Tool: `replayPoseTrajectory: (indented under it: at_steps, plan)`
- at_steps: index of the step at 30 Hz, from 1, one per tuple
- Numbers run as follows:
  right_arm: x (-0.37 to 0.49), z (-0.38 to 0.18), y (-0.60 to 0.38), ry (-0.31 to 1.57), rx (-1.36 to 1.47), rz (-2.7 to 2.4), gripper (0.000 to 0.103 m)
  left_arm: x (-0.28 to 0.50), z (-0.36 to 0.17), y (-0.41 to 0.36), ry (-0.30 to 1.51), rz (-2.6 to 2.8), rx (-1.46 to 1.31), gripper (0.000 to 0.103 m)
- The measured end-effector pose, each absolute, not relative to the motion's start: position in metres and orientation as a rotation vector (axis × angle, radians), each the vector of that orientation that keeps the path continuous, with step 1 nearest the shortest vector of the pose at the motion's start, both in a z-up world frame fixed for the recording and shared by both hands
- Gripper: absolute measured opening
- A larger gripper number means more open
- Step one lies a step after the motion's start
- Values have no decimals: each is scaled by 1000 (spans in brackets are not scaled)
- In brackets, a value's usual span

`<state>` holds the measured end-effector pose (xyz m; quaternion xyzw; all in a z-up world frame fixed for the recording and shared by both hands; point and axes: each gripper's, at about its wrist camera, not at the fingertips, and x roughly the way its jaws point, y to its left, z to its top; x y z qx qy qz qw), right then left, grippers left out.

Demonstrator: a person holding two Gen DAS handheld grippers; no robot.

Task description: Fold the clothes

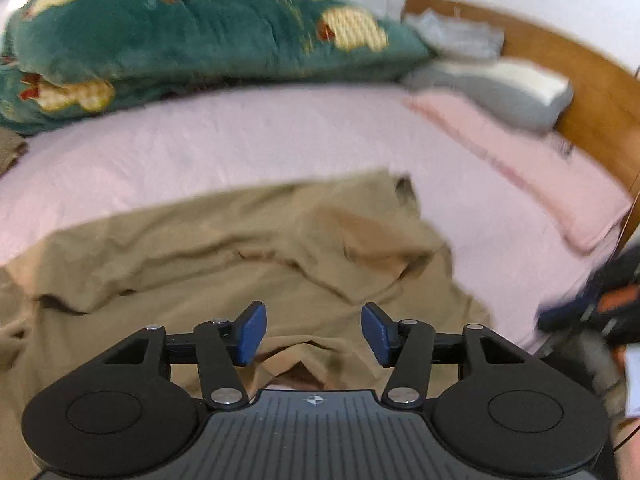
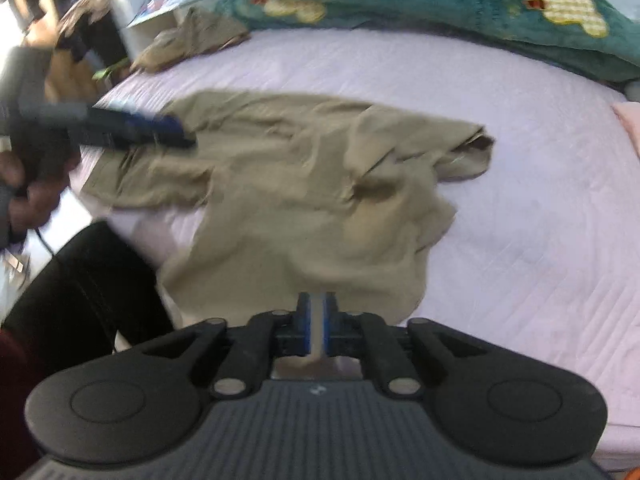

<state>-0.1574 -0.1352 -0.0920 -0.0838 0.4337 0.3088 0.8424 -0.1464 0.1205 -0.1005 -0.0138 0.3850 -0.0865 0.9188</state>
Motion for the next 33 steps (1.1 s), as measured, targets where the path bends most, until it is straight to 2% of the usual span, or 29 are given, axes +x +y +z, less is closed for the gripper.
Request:
replayPoseTrajectory:
  at_steps: [4,6,9,10,16,19,22,23,24,26,33]
  plan:
    - [-126,-93,-118,867,-179,622,39,-137,-144,115,929,-157,-24,54]
    - [-112,-96,-106,849,-201,617,53,-148,-159,117,975,-170,-33,54]
    - [-91,-101,-94,833,-217,620,73,-168,-168,113,953,-179,50,54]
    - [-84,-103,-92,834,-215,623,74,-171,-166,113,956,-177,51,50]
    - [-48,-115,-77,846,-229,645,77,-168,-110,125,822,-143,5,52]
    - [-36,-127,-69,884,-248,664,78,-146,-99,130,803,-133,-14,52]
    - [-30,-136,-67,905,-239,712,70,-115,-116,122,849,-127,-37,52]
    - [-29,-137,-67,901,-237,725,56,-106,-125,120,879,-128,-54,52]
    - [-28,-138,-67,898,-234,738,29,-100,-133,116,905,-128,-61,52]
    - [-27,-138,-69,895,-243,768,9,-98,-149,109,943,-125,-59,52]
    - [-14,-122,-73,892,-240,807,8,-82,-136,92,856,-187,-106,52]
